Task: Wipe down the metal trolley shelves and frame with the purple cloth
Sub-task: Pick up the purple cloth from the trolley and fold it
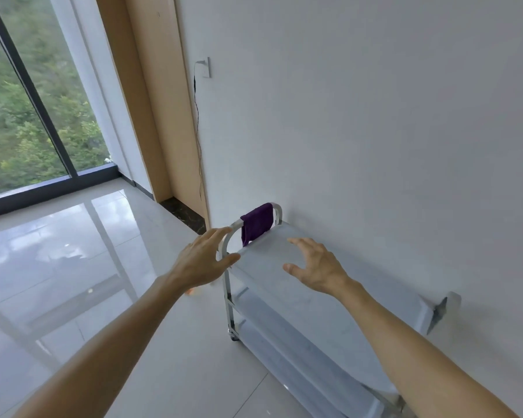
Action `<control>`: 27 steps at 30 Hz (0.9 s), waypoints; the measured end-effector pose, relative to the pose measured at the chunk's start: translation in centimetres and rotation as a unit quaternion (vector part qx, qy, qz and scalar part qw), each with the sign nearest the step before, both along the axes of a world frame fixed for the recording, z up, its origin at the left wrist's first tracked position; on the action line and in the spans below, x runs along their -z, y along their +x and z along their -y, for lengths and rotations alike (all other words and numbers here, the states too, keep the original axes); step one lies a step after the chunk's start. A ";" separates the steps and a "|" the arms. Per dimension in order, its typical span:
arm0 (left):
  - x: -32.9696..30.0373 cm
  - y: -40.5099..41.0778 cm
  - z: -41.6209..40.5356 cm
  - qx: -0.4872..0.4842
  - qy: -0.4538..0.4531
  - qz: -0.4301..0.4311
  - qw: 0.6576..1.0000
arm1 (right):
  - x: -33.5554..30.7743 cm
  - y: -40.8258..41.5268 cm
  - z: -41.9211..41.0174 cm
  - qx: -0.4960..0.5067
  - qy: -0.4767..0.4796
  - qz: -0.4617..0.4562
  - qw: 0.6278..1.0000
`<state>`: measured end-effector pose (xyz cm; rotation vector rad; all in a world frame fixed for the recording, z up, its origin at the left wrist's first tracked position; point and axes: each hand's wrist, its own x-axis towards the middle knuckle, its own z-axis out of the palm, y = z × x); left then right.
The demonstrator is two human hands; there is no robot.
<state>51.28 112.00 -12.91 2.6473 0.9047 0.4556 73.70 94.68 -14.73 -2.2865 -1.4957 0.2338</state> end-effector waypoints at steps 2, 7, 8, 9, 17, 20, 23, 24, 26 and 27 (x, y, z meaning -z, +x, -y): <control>0.6 2.4 -2.4 -0.002 -0.005 0.000 1.000 | 0.5 2.5 -2.7 -0.002 0.003 -0.008 1.000; 1.6 7.6 -7.5 -0.016 -0.026 -0.012 0.999 | 1.1 8.3 -9.2 -0.018 0.001 -0.022 1.000; 1.8 8.6 -8.6 -0.021 -0.030 -0.008 0.999 | 1.2 9.4 -10.5 -0.020 0.001 -0.026 0.999; 2.0 9.3 -9.5 -0.025 -0.034 -0.005 0.999 | 1.2 10.3 -11.5 -0.022 -0.001 -0.032 0.999; 5.0 14.6 -16.7 -0.045 -0.104 0.007 0.994 | 3.6 15.9 -18.5 -0.026 -0.022 -0.066 0.997; 6.3 16.0 -19.0 -0.047 -0.138 0.017 0.989 | 4.7 17.3 -20.9 -0.020 -0.029 -0.079 0.996; 7.7 17.3 -21.7 -0.050 -0.166 0.026 0.984 | 5.7 18.3 -23.8 -0.007 -0.032 -0.094 0.995; 8.1 17.8 -22.7 -0.050 -0.177 0.028 0.983 | 6.0 18.6 -24.9 -0.001 -0.032 -0.099 0.995; 9.1 18.9 -24.8 -0.048 -0.202 0.035 0.978 | 6.6 19.3 -27.2 0.010 -0.032 -0.111 0.993; 9.6 19.4 -25.9 -0.046 -0.215 0.037 0.975 | 6.9 19.5 -28.4 0.016 -0.032 -0.118 0.992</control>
